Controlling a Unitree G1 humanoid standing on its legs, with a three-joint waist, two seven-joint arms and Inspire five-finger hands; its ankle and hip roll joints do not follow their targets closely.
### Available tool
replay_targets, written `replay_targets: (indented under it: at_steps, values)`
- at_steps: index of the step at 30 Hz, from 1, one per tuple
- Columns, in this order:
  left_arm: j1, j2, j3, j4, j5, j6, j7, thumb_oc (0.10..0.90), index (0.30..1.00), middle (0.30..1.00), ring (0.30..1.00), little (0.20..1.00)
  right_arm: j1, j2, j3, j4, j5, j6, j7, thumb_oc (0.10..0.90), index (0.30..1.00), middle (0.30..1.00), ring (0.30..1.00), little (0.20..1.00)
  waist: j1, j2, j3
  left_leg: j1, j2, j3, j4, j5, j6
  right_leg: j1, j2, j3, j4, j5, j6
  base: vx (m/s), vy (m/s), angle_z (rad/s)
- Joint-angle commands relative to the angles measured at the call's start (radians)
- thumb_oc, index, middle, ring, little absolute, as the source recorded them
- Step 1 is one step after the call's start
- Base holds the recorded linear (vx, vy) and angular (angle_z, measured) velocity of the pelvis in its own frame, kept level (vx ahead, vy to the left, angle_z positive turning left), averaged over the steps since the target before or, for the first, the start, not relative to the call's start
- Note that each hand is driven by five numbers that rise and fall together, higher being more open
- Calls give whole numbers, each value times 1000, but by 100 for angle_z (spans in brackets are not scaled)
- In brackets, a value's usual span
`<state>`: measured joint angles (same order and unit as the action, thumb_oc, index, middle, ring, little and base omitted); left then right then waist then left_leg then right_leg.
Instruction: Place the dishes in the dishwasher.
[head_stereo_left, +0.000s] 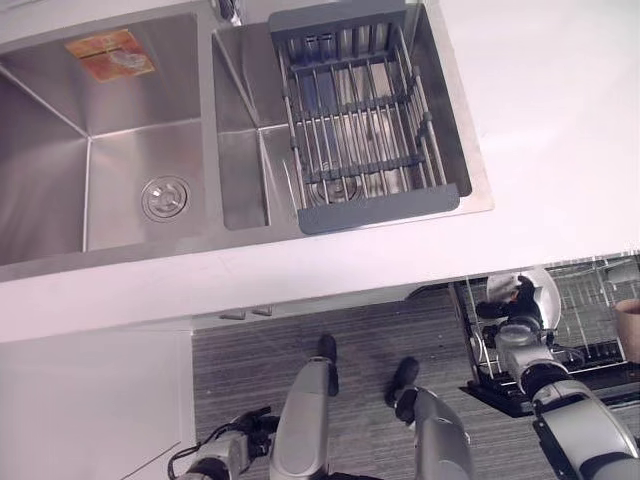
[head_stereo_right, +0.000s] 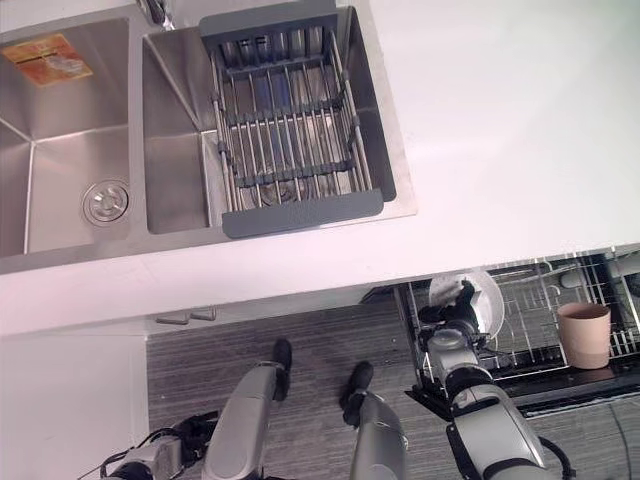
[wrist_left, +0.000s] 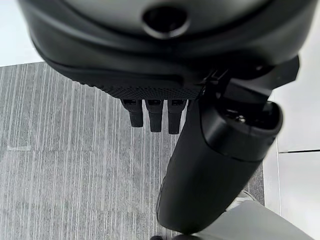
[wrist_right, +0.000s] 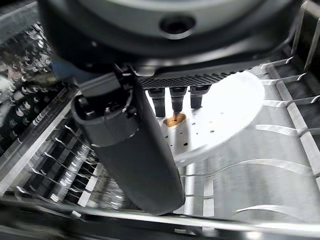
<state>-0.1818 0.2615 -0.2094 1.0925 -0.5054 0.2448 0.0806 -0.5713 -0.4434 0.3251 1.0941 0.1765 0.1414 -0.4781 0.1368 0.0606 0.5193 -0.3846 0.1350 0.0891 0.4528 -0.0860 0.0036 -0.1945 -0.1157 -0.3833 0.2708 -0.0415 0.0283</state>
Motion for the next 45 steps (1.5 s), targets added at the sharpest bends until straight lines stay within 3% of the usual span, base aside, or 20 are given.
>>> replay_targets:
  at_steps: [1, 3, 7, 9, 12, 13, 14, 15, 16, 18, 20, 21, 23, 25, 32, 34, 37, 40, 45]
  values:
    - [32, -4, -41, -11, 5, 33, 3, 800, 900, 900, 900, 900, 12, -16, 55, -71, -86, 46, 75, 800, 900, 900, 900, 900, -1, 13, -20, 59, -21, 49, -153, -27, -24, 61, 36, 21, 29, -113, 41, 50, -89, -4]
    - [35, 5, -37, -7, 12, 31, -1, 800, 900, 900, 900, 900, 26, -22, 77, -86, -117, 69, 80, 800, 900, 900, 900, 900, -1, -10, -25, 57, -15, 56, -153, -26, -29, 64, 39, 22, 29, -120, 40, 49, -106, 4]
    - [41, 19, -31, 0, 25, 24, -5, 800, 900, 900, 900, 900, 53, -33, 92, -102, -125, 52, 126, 800, 900, 900, 900, 900, 4, -43, -32, 53, -7, 59, -153, -23, -35, 72, 47, 16, 29, -128, 37, 41, -100, 4]
    - [49, 24, -23, -1, 34, 21, 1, 800, 900, 900, 900, 900, 83, -41, 100, -116, -204, 71, 126, 800, 900, 900, 900, 900, 8, -64, -40, 54, -2, 60, -153, -24, -37, 86, 50, 10, 29, -137, 34, 66, -99, 6]
    - [66, 30, -18, 13, 66, 6, -7, 800, 900, 900, 900, 900, 132, -58, 117, -122, -266, 28, 166, 800, 900, 900, 900, 900, 15, -87, -55, 69, 0, 47, -153, -23, -38, 121, 58, 7, 29, -151, 27, 95, -103, 8]
    - [72, 30, -16, 14, 70, 1, -10, 800, 900, 900, 900, 900, 144, -61, 117, -131, -210, 4, 216, 800, 900, 900, 900, 900, 15, -91, -60, 72, -1, 43, -153, -24, -38, 127, 59, 9, 29, -154, 27, 91, -74, 4]
    - [77, 32, -16, 13, 70, 2, -10, 800, 900, 900, 900, 900, 164, -62, 102, -142, -56, -32, 290, 800, 900, 900, 900, 900, 14, -95, -67, 74, -1, 42, -153, -23, -39, 134, 59, 10, 29, -157, 25, 71, -19, 3]
    - [91, 33, -10, 7, 67, 7, -11, 800, 900, 900, 900, 900, 203, -49, 51, -171, 210, -70, 438, 800, 900, 900, 900, 900, 9, -103, -77, 82, -2, 42, -153, -22, -40, 147, 59, 16, 29, -164, 24, 93, 12, 3]
    - [105, 31, 6, 3, 69, 14, -14, 800, 900, 900, 900, 900, 246, -28, -9, -199, 298, -73, 484, 800, 900, 900, 900, 900, 0, -111, -93, 90, 0, 47, -153, -22, -41, 157, 58, 24, 29, -171, 24, 96, 42, -4]
    - [125, 22, 42, 1, 80, 30, -24, 800, 900, 900, 900, 900, 317, -19, -75, -219, 303, -113, 519, 800, 900, 900, 900, 900, -17, -117, -120, 105, 4, 57, -153, -21, -44, 174, 57, 30, 29, -181, 23, 89, 77, -16]
    - [137, 8, 57, 3, 83, 34, -24, 800, 900, 900, 900, 900, 350, -18, -112, -240, 283, -150, 473, 800, 900, 900, 900, 900, -32, -119, -146, 122, 8, 70, -153, -22, -44, 189, 54, 36, 29, -188, 22, 68, 131, -24]
    - [153, -4, 68, -2, 76, 34, -26, 800, 900, 900, 900, 900, 374, -30, -138, -292, 225, -211, 383, 800, 900, 900, 900, 900, -47, -116, -166, 139, 11, 81, -153, -23, -45, 200, 49, 43, 29, -190, 23, 44, 151, -24]
    - [162, -11, 76, -7, 67, 34, -25, 800, 900, 900, 900, 900, 385, -41, -152, -341, 207, -259, 314, 800, 900, 900, 900, 900, -58, -116, -176, 146, 13, 88, -153, -24, -45, 202, 48, 50, 29, -191, 25, 3, 127, -13]
    - [188, -34, 95, -20, 49, 32, -19, 800, 900, 900, 900, 900, 431, -46, -220, -510, 221, -323, 147, 800, 900, 900, 900, 900, -88, -120, -198, 159, 14, 104, -153, -32, -39, 201, 47, 72, 29, -194, 30, -27, 148, -13]
    - [217, -71, 120, -33, 46, 29, -8, 800, 900, 900, 900, 900, 529, -19, -336, -720, 166, -394, -23, 800, 900, 900, 900, 900, -146, -120, -221, 186, 16, 136, -153, -55, -26, 182, 44, 113, 29, -191, 39, -45, 101, -27]
    - [230, -81, 117, -27, 44, 19, -15, 800, 900, 900, 900, 900, 563, -11, -399, -799, 173, -504, -98, 800, 900, 900, 900, 900, -175, -116, -237, 197, 18, 157, -153, -64, -21, 170, 40, 136, 29, -190, 44, -69, 129, -49]
    - [241, -84, 115, -20, 38, 9, -24, 800, 900, 900, 900, 900, 580, -9, -443, -849, 147, -566, -176, 800, 900, 900, 900, 900, -191, -112, -248, 202, 17, 169, -153, -70, -19, 161, 37, 153, 29, -189, 47, -34, 65, -39]
    - [253, -87, 114, -7, 32, -6, -33, 800, 900, 900, 900, 900, 599, -12, -505, -893, 150, -605, -256, 800, 900, 900, 900, 900, -211, -108, -257, 211, 14, 178, -153, -79, -16, 153, 36, 173, 29, -187, 51, -29, 41, -22]
    - [267, -78, 114, 18, 32, -32, -56, 800, 900, 900, 900, 900, 641, -27, -614, -881, 123, -604, -359, 800, 900, 900, 900, 900, -236, -104, -268, 219, 15, 193, -153, -89, -15, 142, 35, 188, 29, -187, 51, -15, 7, -15]
